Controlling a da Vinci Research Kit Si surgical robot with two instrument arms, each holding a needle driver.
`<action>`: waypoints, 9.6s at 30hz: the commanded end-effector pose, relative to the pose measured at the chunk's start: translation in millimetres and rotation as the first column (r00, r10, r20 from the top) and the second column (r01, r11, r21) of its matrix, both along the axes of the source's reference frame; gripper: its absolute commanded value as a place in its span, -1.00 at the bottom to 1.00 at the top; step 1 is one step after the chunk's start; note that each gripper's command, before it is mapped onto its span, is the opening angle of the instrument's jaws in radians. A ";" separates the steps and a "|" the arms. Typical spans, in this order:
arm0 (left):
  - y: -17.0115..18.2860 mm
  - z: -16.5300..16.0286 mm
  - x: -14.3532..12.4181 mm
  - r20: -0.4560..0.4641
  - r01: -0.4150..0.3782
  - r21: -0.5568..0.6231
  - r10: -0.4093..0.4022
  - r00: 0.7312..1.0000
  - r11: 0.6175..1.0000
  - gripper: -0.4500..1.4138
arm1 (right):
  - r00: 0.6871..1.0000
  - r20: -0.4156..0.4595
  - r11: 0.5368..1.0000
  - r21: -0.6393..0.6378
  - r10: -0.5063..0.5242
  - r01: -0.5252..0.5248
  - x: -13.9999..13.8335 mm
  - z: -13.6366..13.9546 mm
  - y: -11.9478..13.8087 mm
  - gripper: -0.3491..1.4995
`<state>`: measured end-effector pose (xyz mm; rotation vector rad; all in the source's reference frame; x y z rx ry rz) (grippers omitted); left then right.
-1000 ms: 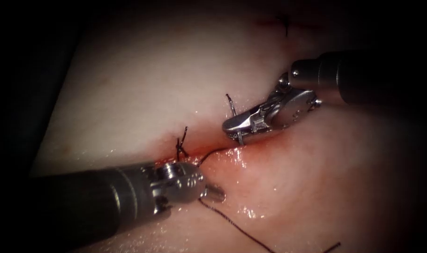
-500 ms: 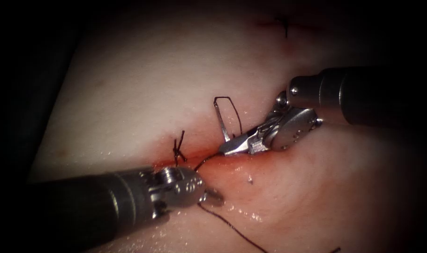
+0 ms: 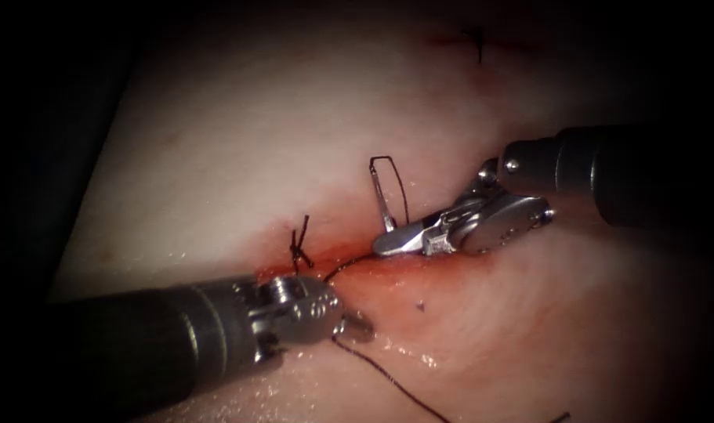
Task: Wound Closure
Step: Throw suture through skin below incision with right needle driver, then pull needle through skin with left hand, then grip suture near wound and pull away with right hand. Repeat until only a short tail remains
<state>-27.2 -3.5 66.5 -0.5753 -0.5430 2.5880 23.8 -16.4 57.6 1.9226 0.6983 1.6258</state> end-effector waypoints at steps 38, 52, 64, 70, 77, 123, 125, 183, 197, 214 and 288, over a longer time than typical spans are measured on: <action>-0.5 0.5 0.0 -0.001 -0.002 -0.001 0.002 1.000 1.000 -1.00 | 0.967 0.169 0.395 -0.915 0.191 0.082 1.0 10.8 10.4 0.82; -0.7 0.5 0.3 -0.006 -0.006 0.005 0.006 1.000 1.000 -1.00 | 0.974 0.147 0.391 -0.918 0.174 0.069 3.1 11.3 11.1 0.69; -0.6 0.5 0.3 -0.005 -0.006 0.005 0.006 1.000 1.000 -1.00 | 0.973 0.230 0.674 -0.723 0.028 0.151 2.7 10.4 9.8 -1.00; -0.5 0.5 0.5 -0.005 -0.003 0.009 0.003 1.000 1.000 -1.00 | 0.988 0.154 0.709 -0.696 -0.006 0.113 2.5 9.4 8.6 -1.00; -0.4 0.4 0.5 -0.005 -0.003 0.010 0.003 1.000 1.000 -1.00 | 0.982 0.180 0.953 -0.283 -0.062 0.112 1.6 8.3 7.8 -1.00; 0.2 -2.2 -1.3 0.045 0.011 -0.058 -0.009 0.999 0.998 -1.00 | 0.992 0.026 0.894 -0.437 0.123 -0.099 0.4 4.9 4.3 0.71; 0.5 -2.7 -1.6 0.082 0.022 -0.111 -0.013 0.997 0.994 -1.00 | 0.990 0.027 0.873 -0.475 0.137 -0.108 -0.7 5.3 5.1 0.71; 4.8 -1.8 -5.6 0.579 0.358 0.157 -0.379 0.722 0.920 -1.00 | 0.998 -0.044 -0.072 -0.997 0.037 -0.041 -10.3 2.2 0.9 0.24; 6.0 -4.5 -4.2 0.258 0.500 0.697 -0.831 0.494 0.514 -1.00 | 0.991 0.131 -0.268 -0.955 0.001 0.126 -8.2 8.9 -2.7 0.15; 4.5 -10.1 -3.9 0.661 0.304 0.326 -0.445 0.604 0.895 -1.00 | 0.978 0.207 -0.317 -0.928 -0.002 0.195 -8.1 10.4 -2.7 0.16; 5.3 -27.4 1.2 0.757 0.488 -0.536 0.138 0.638 0.689 -1.00 | 0.962 0.215 -0.229 -0.941 0.169 0.251 -3.2 6.2 3.2 0.00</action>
